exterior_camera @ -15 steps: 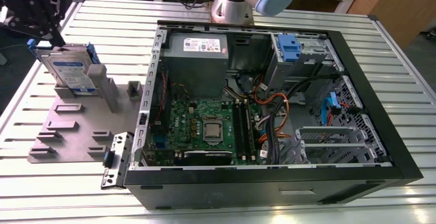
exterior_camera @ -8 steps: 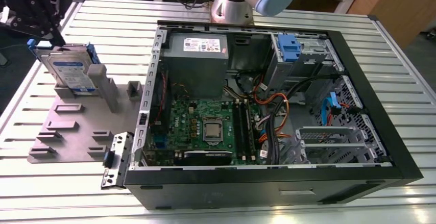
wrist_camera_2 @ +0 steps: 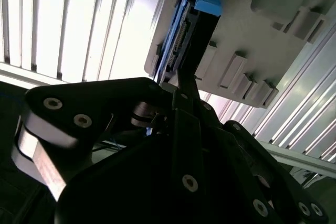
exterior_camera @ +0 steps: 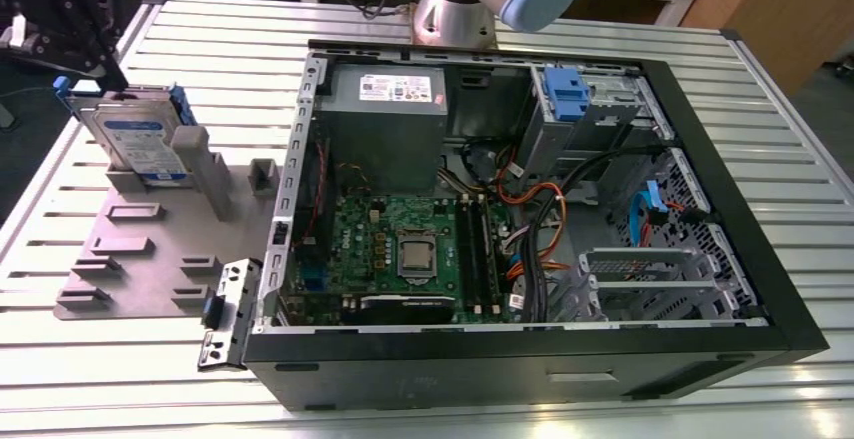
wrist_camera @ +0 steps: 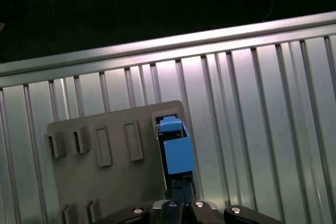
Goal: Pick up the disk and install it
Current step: 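Pick up the disk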
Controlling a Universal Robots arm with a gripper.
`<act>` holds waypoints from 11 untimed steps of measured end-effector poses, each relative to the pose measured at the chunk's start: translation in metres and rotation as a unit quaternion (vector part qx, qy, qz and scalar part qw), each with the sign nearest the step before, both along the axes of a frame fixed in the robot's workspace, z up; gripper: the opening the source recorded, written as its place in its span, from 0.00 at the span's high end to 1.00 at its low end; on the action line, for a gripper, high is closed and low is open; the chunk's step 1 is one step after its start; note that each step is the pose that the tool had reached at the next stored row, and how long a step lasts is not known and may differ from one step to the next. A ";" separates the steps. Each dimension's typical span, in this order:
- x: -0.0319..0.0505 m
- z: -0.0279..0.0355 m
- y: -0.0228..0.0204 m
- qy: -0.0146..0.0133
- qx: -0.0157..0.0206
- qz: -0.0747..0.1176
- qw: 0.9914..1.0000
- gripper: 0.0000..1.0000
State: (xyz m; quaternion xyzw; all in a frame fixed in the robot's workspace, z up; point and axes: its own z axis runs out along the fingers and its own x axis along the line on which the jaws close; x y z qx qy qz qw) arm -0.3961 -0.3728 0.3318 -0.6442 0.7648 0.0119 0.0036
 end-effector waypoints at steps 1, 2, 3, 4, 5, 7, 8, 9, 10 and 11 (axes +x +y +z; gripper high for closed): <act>0.0000 0.0000 0.0000 0.000 0.000 0.005 1.000 0.89; 0.0000 0.0000 0.0000 0.000 0.000 0.007 1.000 0.89; 0.0002 -0.0002 0.0000 0.000 0.000 0.008 1.000 0.89; 0.0005 -0.0002 0.0000 0.000 0.000 0.009 1.000 0.89; 0.0010 -0.0001 0.0000 0.000 0.000 0.010 1.000 0.89; 0.0014 -0.0001 0.0000 0.000 0.000 0.011 1.000 0.89; 0.0014 -0.0001 0.0000 0.000 0.000 0.012 1.000 0.89; 0.0014 -0.0001 0.0000 0.000 0.000 0.012 1.000 0.89; 0.0014 -0.0001 0.0000 0.000 0.000 0.012 1.000 0.89; 0.0014 -0.0001 0.0000 0.000 0.000 0.012 1.000 0.89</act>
